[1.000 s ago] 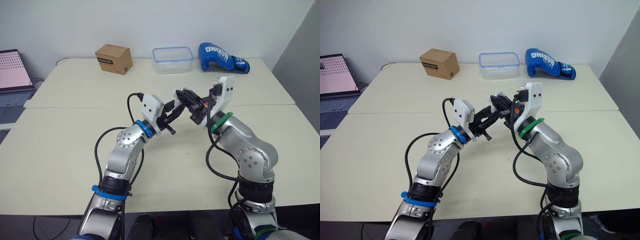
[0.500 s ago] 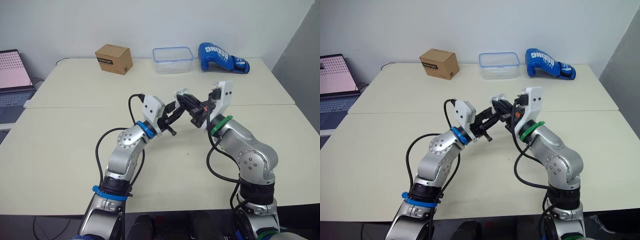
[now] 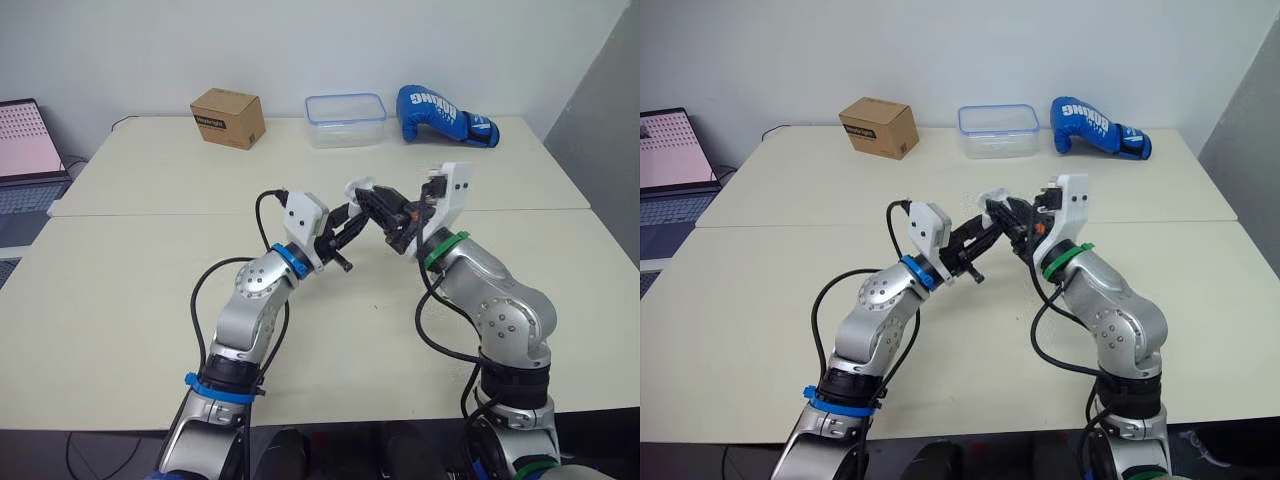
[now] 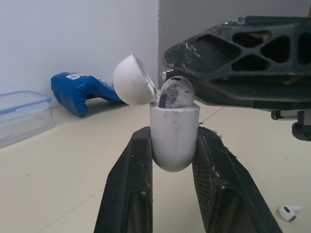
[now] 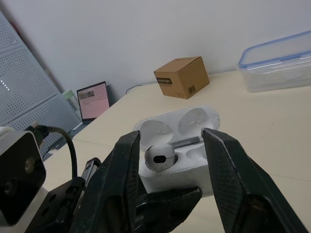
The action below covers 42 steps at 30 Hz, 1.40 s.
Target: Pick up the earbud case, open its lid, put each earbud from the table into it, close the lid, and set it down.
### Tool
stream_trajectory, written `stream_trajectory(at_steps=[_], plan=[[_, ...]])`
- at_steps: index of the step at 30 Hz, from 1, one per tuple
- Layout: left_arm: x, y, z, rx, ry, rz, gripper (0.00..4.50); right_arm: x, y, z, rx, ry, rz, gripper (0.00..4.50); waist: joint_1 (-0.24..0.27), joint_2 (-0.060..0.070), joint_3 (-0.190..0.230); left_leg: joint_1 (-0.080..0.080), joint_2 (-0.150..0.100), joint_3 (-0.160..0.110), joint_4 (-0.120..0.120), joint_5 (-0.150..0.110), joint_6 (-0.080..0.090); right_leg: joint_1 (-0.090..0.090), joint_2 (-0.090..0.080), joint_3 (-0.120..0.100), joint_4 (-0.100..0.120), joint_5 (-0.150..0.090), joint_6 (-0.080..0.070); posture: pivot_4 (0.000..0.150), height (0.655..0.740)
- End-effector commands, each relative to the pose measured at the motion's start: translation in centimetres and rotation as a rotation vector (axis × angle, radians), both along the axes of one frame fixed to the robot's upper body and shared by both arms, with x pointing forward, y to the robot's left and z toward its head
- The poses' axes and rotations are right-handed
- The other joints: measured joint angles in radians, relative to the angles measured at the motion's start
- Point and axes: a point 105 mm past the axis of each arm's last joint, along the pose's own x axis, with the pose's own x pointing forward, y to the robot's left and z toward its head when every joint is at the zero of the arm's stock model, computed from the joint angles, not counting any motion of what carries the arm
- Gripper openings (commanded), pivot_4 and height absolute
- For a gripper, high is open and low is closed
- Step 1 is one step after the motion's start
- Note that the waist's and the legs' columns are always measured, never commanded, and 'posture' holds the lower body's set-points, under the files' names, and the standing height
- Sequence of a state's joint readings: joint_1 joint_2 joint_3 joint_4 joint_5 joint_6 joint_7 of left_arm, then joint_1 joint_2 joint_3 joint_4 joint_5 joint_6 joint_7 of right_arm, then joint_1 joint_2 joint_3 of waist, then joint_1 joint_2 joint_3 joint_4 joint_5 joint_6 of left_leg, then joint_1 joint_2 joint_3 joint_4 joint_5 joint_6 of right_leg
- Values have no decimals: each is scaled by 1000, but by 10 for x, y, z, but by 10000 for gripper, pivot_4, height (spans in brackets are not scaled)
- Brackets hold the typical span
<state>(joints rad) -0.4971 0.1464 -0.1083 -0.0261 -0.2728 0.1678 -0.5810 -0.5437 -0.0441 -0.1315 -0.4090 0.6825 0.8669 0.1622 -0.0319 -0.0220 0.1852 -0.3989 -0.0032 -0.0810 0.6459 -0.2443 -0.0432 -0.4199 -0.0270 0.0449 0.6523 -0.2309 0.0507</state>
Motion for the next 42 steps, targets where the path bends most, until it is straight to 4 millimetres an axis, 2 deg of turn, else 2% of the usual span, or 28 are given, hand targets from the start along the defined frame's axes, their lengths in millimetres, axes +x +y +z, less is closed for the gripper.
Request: stream_trajectory(at_steps=[1,5,8,11,12,18,24,25,30,35,41,42], plan=[[-8,3,9,-15,-46,-13,7391,-15,-9,33,136,-59,102,20522,0,0,0,0,0,0,0,0,0,0,0,0,0,0,0,1500,7400],[-9,18,1,26,-33,2,7391,-27,-31,49,124,-12,229,20522,0,0,0,0,0,0,0,0,0,0,0,0,0,0,0,1500,7400],[-11,27,-2,52,-32,3,7391,-30,-52,22,-223,63,229,20522,2,1,0,0,0,0,0,0,0,1,0,0,-2,0,0,1500,7400],[-12,37,-7,86,-24,17,7391,-26,-99,-46,-749,177,197,20522,7,1,0,-1,0,0,-1,0,1,2,-1,-1,-5,0,0,1500,7400],[-13,39,-9,93,-21,20,7391,-26,-111,-59,-870,171,212,20522,5,1,0,-1,-1,0,0,0,1,2,-1,-1,-7,-1,0,1500,7400],[-16,36,-7,80,-23,21,7391,-15,-147,-96,-1134,143,334,20522,-9,1,0,2,1,6,0,0,1,2,0,3,-6,-3,6,1500,7400],[-21,38,-9,69,-13,44,7391,-6,-144,-110,-1168,131,388,20522,-6,1,0,2,2,5,0,0,1,3,2,3,-6,-3,5,1500,7400],[-22,39,-9,70,-12,47,7391,-4,-142,-110,-1163,129,385,20522,-4,1,0,2,2,4,0,0,1,2,2,3,-5,0,1,1500,7400],[-23,41,-9,74,-12,56,7391,-1,-133,-116,-1142,124,401,20522,3,1,0,2,1,3,1,0,0,3,1,3,-6,0,1,1500,7400],[-24,41,-9,79,-13,58,7391,4,-145,-128,-1201,172,354,20522,3,1,0,2,1,3,1,0,0,5,1,2,-6,0,1,1500,7400],[-25,42,-10,84,-10,60,7391,0,-154,-134,-1247,221,355,20522,4,1,0,6,1,2,1,0,0,9,0,1,-7,0,1,1500,7400],[-25,42,-10,84,-10,59,7391,0,-155,-135,-1241,227,350,18905,4,1,0,7,0,2,1,0,0,10,0,1,-7,0,1,1500,7400]])
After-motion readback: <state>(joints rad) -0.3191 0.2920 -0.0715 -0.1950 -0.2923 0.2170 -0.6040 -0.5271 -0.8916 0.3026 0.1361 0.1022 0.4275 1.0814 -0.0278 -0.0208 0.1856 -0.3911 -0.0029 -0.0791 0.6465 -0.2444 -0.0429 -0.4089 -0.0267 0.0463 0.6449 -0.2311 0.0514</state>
